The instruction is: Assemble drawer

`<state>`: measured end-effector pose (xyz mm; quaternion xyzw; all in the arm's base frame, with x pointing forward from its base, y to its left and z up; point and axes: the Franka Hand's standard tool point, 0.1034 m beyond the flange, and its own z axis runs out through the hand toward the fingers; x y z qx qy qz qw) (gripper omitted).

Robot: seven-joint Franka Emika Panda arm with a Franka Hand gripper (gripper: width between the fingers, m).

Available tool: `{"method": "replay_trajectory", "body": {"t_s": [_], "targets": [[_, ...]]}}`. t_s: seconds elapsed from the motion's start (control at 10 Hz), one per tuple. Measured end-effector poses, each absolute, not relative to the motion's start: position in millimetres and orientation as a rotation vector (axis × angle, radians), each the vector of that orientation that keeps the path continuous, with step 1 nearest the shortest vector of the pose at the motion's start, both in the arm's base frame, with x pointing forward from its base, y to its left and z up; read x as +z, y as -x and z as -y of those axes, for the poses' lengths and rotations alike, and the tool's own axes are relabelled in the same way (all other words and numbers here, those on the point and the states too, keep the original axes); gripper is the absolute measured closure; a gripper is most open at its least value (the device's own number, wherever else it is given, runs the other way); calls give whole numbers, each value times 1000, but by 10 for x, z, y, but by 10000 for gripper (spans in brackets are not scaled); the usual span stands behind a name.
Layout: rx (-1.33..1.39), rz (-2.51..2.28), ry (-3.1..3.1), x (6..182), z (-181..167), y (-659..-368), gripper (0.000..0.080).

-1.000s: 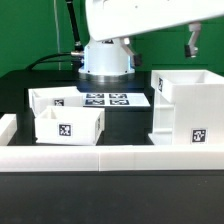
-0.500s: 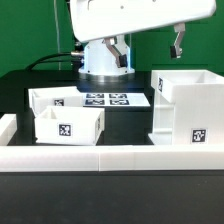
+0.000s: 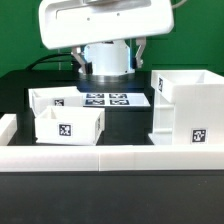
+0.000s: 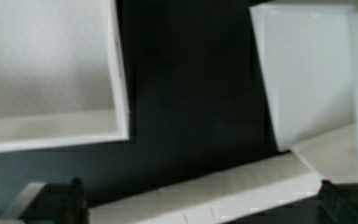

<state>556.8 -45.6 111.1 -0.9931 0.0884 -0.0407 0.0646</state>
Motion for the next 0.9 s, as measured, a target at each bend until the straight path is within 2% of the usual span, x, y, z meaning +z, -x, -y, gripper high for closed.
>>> {"method": "replay_trajectory", "body": {"t_s": [0.2, 0.5, 0.9], "targets": [[-142, -245, 3029, 910, 547, -5427, 150], [-148, -185, 3058, 662, 688, -5384, 150], [-145, -185, 3058, 654, 669, -5382, 150]]}}
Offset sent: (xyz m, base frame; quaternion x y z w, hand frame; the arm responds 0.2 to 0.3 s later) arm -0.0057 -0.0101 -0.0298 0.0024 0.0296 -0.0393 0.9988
